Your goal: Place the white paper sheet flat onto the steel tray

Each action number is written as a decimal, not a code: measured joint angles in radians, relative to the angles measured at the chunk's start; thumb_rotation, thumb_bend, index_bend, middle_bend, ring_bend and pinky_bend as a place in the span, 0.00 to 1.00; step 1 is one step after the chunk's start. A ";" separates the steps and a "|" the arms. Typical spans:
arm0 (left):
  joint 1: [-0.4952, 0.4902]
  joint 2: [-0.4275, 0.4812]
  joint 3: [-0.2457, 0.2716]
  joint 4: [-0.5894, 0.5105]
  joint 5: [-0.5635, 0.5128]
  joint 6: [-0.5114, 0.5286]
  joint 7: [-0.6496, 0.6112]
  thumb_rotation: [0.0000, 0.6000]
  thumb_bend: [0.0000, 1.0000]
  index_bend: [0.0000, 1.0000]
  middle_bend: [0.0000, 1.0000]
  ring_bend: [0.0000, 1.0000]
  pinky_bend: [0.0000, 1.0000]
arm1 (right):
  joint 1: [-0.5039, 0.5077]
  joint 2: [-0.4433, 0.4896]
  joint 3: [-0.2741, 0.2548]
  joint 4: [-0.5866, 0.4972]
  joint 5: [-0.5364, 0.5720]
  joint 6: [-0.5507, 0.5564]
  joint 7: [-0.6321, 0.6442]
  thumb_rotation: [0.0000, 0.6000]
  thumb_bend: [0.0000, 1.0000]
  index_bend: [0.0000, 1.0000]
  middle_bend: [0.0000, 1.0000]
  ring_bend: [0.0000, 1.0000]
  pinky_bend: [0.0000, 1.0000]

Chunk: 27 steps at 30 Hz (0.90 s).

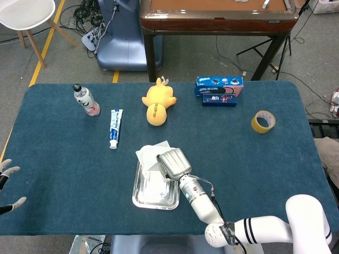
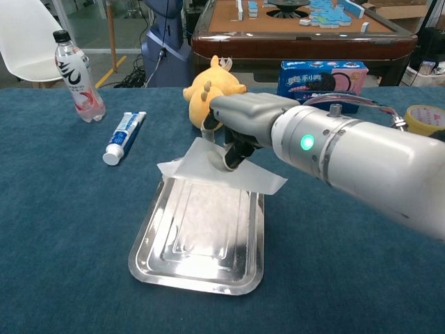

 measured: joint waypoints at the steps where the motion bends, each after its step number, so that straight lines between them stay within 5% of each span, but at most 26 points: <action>1: 0.000 0.000 0.000 0.000 -0.001 -0.001 -0.001 1.00 0.02 0.26 0.13 0.08 0.36 | 0.004 0.004 -0.001 -0.006 0.014 -0.003 0.005 1.00 0.55 0.62 1.00 1.00 1.00; 23: -0.001 0.001 0.001 -0.003 -0.001 -0.004 0.001 1.00 0.02 0.26 0.13 0.08 0.36 | 0.084 0.059 -0.031 -0.077 0.185 -0.034 0.089 1.00 0.55 0.62 1.00 1.00 1.00; 27: -0.001 0.002 0.002 -0.005 -0.001 -0.005 0.003 1.00 0.02 0.26 0.13 0.08 0.36 | 0.090 0.058 -0.039 -0.075 0.185 -0.039 0.114 1.00 0.48 0.62 1.00 1.00 1.00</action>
